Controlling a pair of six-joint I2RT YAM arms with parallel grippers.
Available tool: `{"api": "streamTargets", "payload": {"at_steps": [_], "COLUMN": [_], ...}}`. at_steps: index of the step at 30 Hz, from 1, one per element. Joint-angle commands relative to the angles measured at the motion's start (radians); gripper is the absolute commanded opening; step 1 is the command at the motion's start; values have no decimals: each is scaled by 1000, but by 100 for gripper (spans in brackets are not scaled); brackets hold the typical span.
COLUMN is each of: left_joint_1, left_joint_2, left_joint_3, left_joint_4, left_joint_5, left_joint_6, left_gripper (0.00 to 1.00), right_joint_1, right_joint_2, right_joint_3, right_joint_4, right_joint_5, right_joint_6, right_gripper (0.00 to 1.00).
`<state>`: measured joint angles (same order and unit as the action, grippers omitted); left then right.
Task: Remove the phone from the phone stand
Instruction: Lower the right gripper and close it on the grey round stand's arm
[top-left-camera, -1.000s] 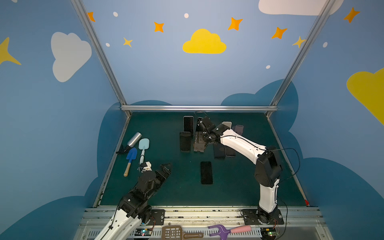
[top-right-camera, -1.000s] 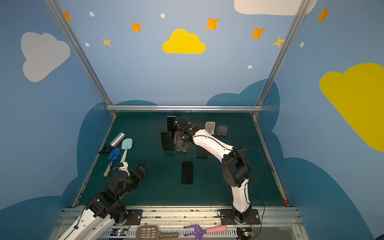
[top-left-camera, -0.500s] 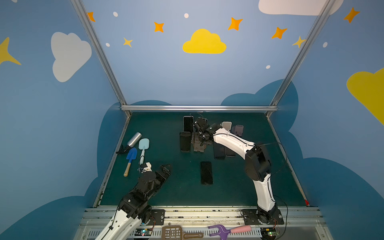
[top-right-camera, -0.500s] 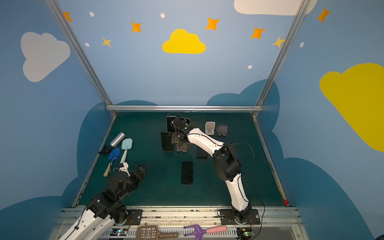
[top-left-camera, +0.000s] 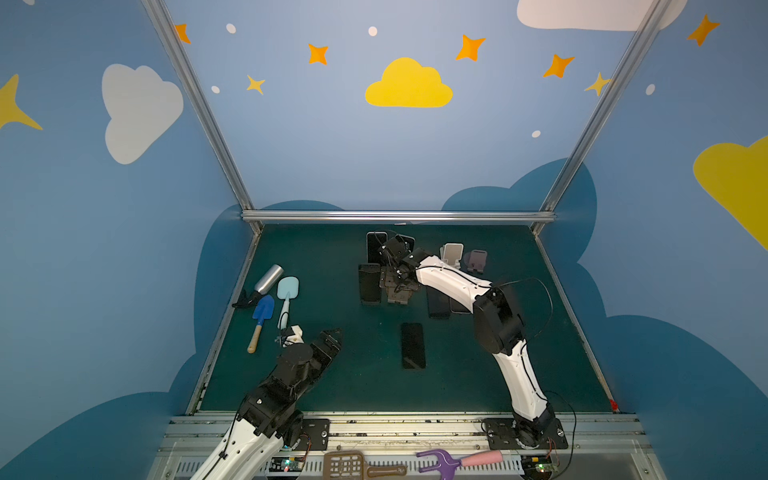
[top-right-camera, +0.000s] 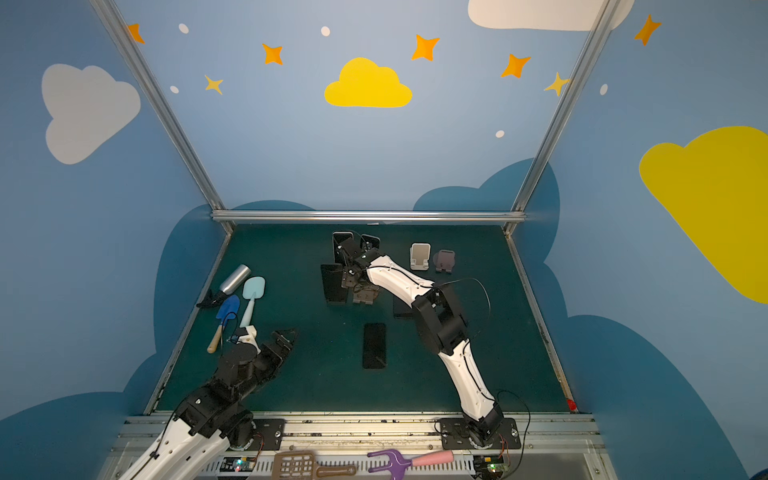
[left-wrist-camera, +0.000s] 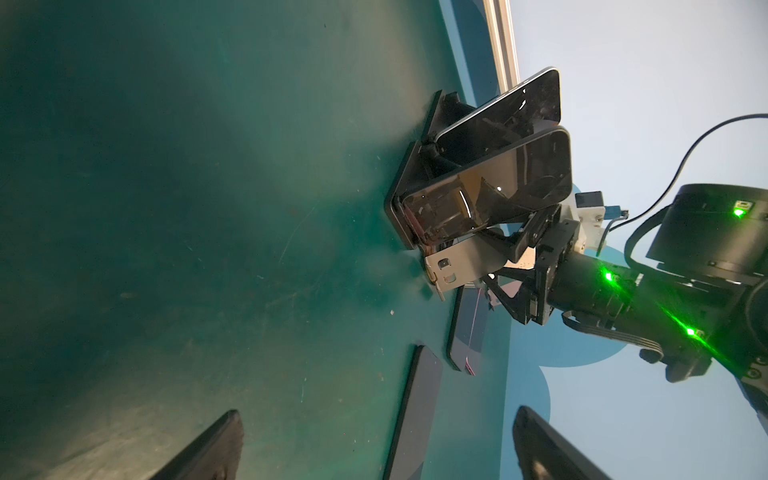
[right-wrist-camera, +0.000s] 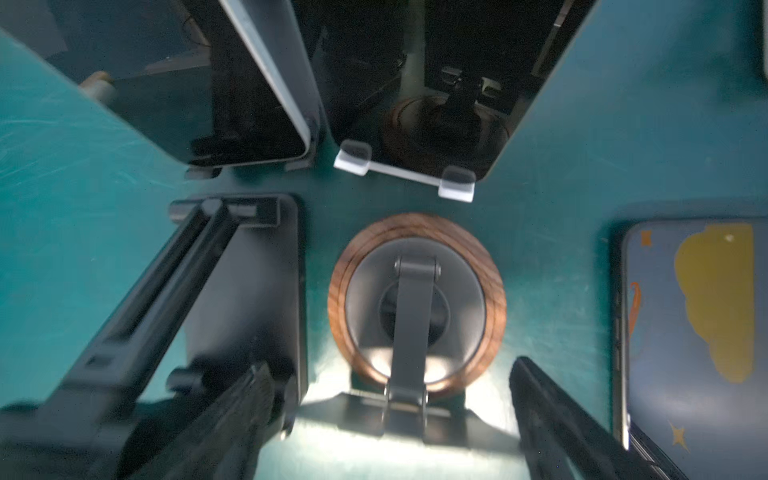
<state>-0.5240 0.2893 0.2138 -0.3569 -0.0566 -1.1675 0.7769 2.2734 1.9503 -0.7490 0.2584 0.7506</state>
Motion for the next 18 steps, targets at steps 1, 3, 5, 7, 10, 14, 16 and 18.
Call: {"api": "streamTargets", "payload": {"at_steps": [1, 3, 5, 7, 10, 14, 16, 18], "left_joint_1": [1, 1, 1, 0, 1, 0, 0, 1], "left_joint_2": [-18, -27, -37, -49, -65, -70, -69, -69], "left_joint_3": [-7, -8, -13, -16, -20, -21, -19, -20], "left_joint_4": [-8, -14, -16, -21, -23, -25, -25, -23], "left_joint_5": [-16, -20, -24, -33, -40, -40, -37, -37], "left_joint_6": [6, 4, 3, 0, -3, -5, -4, -4], "left_gripper": [100, 100, 100, 100, 100, 100, 100, 100], "right_joint_1": [2, 1, 3, 5, 5, 7, 8, 7], "right_joint_2": [22, 21, 17, 7, -6, -22, -42, -76], "right_joint_3": [21, 14, 9, -4, -28, -36, -56, -98], "right_joint_4": [-28, -30, -33, -25, 2, 3, 18, 50], "right_joint_5": [48, 55, 60, 67, 61, 63, 56, 46], "right_joint_6": [27, 39, 47, 44, 29, -4, -36, -73], "right_gripper": [86, 80, 74, 71, 62, 56, 55, 55]}}
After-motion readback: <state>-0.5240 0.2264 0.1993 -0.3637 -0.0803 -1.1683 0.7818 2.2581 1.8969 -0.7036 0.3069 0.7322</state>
